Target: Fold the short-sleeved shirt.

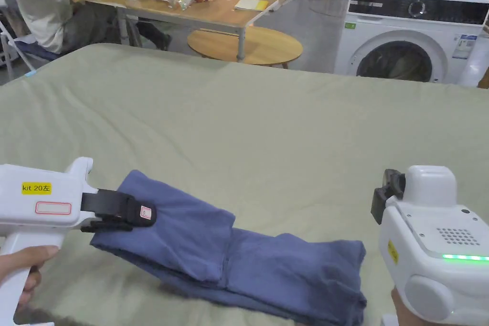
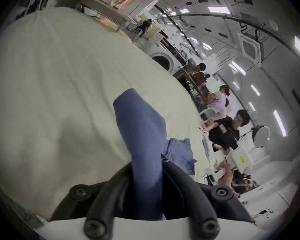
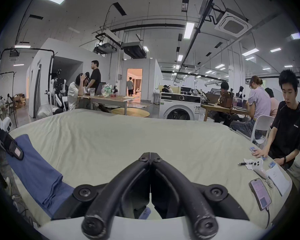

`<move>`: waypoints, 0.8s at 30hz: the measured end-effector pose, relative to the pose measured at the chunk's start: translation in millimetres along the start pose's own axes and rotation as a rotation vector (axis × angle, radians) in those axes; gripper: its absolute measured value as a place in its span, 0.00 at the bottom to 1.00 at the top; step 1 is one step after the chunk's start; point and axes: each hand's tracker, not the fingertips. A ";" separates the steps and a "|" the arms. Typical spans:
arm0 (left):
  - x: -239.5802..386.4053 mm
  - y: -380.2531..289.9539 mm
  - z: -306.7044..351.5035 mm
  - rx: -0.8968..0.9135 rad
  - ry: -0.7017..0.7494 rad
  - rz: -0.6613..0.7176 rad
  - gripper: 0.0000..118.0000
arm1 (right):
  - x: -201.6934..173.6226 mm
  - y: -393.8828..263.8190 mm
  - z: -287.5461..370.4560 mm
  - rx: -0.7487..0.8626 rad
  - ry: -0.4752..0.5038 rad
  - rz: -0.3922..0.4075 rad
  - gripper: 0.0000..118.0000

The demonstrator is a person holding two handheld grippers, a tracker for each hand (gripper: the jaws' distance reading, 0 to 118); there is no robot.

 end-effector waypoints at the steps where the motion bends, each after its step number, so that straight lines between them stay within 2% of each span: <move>1: 6.3 0.5 1.7 -0.001 0.026 -0.009 0.03 | -1.4 -0.1 -1.0 -0.002 0.004 0.001 0.00; 12: 118.6 0.9 -52.2 -0.150 0.074 -0.189 0.03 | 0.0 -2.8 1.8 -0.015 0.008 0.005 0.00; 17: 163.5 -5.2 -104.7 -0.238 0.062 -0.200 0.03 | 6.8 -1.6 4.5 -0.019 -0.005 0.003 0.00; 24: 186.7 -23.1 -204.2 -0.355 0.127 -0.170 0.03 | 19.3 -3.3 9.7 -0.022 -0.027 -0.005 0.00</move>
